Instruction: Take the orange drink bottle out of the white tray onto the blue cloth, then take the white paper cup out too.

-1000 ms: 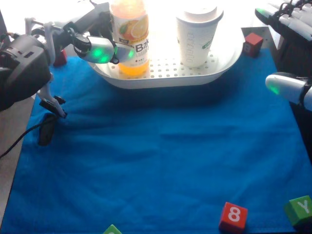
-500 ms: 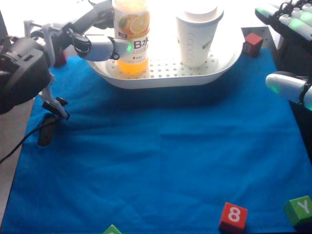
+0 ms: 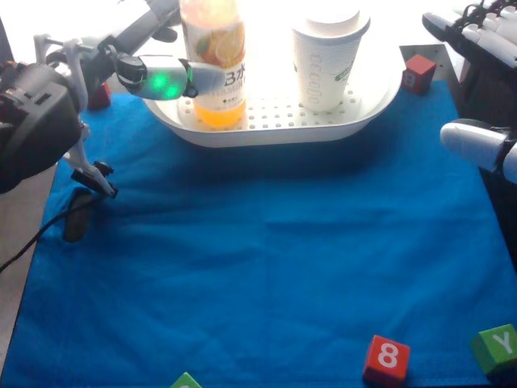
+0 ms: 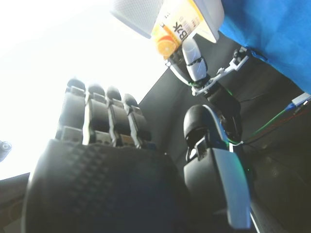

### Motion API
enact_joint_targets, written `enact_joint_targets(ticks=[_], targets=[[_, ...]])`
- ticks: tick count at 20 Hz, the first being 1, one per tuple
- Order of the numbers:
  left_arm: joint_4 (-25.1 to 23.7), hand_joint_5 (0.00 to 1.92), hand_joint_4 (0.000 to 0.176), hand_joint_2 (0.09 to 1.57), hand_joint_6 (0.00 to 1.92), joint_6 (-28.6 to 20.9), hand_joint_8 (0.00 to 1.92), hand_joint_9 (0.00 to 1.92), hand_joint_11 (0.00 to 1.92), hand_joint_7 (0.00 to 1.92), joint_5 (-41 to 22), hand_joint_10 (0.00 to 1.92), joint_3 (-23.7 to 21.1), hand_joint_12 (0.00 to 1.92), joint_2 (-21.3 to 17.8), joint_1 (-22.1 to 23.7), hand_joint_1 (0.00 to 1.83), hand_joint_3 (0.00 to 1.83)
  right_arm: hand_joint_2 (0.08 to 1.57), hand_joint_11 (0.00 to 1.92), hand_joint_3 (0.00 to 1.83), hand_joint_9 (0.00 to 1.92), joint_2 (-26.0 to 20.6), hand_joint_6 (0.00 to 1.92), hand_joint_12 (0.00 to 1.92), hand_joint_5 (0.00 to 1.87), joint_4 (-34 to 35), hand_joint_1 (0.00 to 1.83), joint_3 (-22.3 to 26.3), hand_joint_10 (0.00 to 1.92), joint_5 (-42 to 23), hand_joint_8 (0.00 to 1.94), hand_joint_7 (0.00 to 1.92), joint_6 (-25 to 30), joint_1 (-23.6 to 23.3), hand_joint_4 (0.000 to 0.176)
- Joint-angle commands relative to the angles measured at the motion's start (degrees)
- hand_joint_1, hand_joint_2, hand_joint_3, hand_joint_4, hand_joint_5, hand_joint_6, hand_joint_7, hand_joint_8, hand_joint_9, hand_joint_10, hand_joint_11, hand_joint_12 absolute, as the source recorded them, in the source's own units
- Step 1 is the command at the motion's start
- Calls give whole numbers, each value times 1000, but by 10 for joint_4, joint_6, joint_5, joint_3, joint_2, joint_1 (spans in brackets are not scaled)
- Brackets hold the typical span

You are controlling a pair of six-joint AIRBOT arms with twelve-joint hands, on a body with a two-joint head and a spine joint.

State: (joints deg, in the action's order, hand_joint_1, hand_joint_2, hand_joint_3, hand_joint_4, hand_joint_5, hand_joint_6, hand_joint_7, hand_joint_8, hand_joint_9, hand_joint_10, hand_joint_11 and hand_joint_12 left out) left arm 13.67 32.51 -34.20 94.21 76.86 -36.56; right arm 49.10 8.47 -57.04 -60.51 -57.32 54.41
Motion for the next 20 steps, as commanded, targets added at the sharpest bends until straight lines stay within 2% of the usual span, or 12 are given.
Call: enact_joint_targets(ticks=[1,2,5,11,13,14,15,16,17,18,19,20], targets=[[10,0,176,959,1,-6,1,0,0,0,-67,8,3,75,-4,0,777,0,1381,0,3,0,2,0,0,0,3,238,-1,0,-70,0,0,-1,-7,0],[17,0,176,918,0,-6,0,0,0,0,-66,1,4,14,-4,-4,787,0,1380,0,2,0,2,0,0,0,3,251,-1,0,-70,0,0,-1,-7,0],[23,0,176,838,0,-6,0,0,0,0,-59,0,9,0,0,-7,748,0,1377,0,1,0,2,0,0,0,3,232,0,0,-70,0,0,-1,-7,0],[19,0,176,945,0,-6,0,0,0,0,-47,0,23,0,16,8,802,0,1370,0,0,0,4,0,0,0,3,183,-1,0,-70,0,0,-1,-7,0],[19,0,176,954,0,-16,0,0,0,0,-48,0,28,0,21,7,815,3,1359,0,0,0,4,0,0,0,3,222,-1,0,-71,0,0,-1,-7,0],[19,147,135,1044,92,-19,218,161,0,235,-48,287,29,808,22,6,848,19,1353,0,0,0,4,0,0,0,3,225,-1,0,-71,0,0,-1,-7,0],[19,162,78,1076,337,-22,501,193,0,322,-50,635,29,1286,23,2,856,23,1350,0,0,0,4,0,0,0,3,226,-1,0,-71,0,0,-1,-7,0],[19,33,0,1115,813,-22,815,194,119,231,-51,1119,29,1674,23,0,881,18,1352,0,0,0,4,0,0,0,3,227,-1,0,-71,0,0,-1,-7,0],[19,6,0,1139,1295,-24,1203,193,278,151,-54,1588,29,1872,24,-2,940,17,1353,0,0,0,4,0,0,0,3,228,0,0,-71,0,0,-1,-7,0],[19,0,0,1165,1688,-27,1571,295,455,131,-55,1852,28,1911,24,-4,1013,18,1359,0,0,0,4,0,0,0,3,231,0,0,-71,0,0,-1,-7,0],[19,53,0,1177,1838,-30,1720,342,549,140,-57,1907,28,1919,24,-6,1042,16,1364,0,0,0,4,0,0,0,3,229,0,0,-71,0,0,-1,-7,0],[19,108,0,1288,1904,-32,1677,421,533,482,-58,1918,29,1921,24,-6,1203,23,1376,0,3,0,4,0,0,0,3,234,0,0,-71,0,0,-1,-7,0]])
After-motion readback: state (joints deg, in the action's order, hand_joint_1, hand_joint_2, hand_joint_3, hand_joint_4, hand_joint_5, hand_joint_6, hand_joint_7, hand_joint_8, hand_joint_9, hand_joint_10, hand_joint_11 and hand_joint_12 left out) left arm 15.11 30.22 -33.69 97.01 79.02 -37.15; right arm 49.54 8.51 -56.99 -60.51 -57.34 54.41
